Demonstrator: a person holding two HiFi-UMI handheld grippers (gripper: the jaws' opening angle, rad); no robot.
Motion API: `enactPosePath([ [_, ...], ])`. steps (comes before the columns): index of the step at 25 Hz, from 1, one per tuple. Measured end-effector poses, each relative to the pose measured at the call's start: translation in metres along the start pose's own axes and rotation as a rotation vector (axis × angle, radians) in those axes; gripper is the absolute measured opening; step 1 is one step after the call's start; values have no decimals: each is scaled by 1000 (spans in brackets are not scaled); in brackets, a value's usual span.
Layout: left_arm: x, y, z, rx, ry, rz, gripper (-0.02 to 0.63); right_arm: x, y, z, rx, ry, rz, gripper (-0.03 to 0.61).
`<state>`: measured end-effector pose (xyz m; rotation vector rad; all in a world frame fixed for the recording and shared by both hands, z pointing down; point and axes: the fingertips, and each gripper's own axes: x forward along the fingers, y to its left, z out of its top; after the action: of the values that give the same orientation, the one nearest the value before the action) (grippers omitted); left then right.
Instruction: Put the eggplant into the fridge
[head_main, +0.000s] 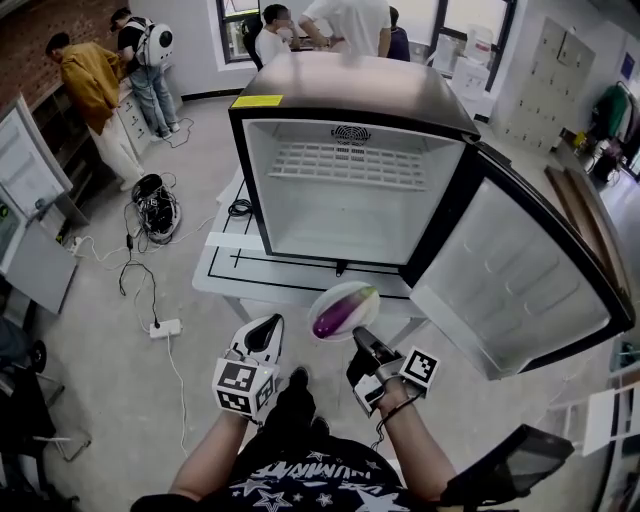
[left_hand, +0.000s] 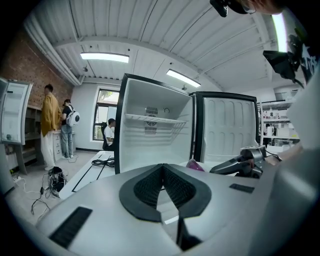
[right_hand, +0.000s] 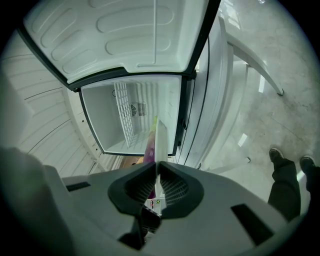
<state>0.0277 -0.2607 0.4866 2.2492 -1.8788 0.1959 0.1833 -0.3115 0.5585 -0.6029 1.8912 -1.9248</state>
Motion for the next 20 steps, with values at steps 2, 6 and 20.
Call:
enactPosePath([
  [2,12,7,3,1,-3,-5,9,10,1,8,-1,-6,-2,23],
  [6,41,24,11,-12,-6,-16,9,36,6,31,-6,-24,-3,23],
  [20,140,75,33,4,-21,-67,9,126,7,90,-20,-57,-6,23],
])
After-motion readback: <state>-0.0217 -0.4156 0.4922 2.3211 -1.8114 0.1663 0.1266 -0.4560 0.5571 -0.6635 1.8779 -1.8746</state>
